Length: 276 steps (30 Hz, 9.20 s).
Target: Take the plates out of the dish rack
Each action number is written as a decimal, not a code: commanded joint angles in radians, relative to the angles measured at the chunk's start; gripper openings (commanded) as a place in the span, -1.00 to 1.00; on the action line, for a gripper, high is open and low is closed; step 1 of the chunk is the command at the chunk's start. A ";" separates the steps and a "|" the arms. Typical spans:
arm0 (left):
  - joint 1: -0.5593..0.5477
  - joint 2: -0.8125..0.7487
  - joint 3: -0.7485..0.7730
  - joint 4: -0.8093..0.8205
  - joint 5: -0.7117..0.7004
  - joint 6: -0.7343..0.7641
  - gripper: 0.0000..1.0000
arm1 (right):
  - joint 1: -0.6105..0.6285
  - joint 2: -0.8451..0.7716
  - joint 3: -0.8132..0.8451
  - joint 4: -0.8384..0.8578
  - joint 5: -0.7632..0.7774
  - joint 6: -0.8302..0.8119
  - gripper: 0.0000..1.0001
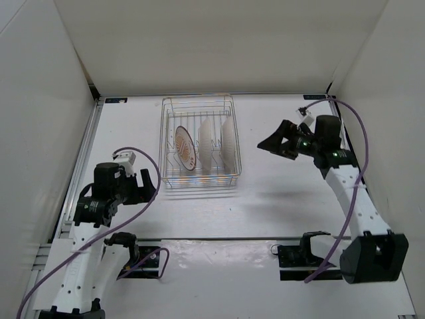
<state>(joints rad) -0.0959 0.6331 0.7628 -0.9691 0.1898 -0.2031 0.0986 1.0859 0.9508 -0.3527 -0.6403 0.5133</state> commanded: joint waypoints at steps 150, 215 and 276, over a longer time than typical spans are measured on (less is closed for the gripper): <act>-0.002 0.013 0.000 -0.026 -0.050 -0.005 1.00 | 0.293 0.477 0.505 0.036 -0.001 -0.104 0.34; -0.002 0.000 0.000 -0.023 -0.030 -0.002 1.00 | 0.440 0.636 0.855 0.200 0.068 0.068 -1.00; -0.002 0.037 -0.007 -0.014 0.011 0.002 1.00 | 0.360 0.430 0.344 -0.500 1.291 -0.286 -1.00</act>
<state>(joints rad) -0.0959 0.6670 0.7616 -0.9936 0.1829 -0.2066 0.4583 1.4979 1.2930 -0.9024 0.5133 0.2276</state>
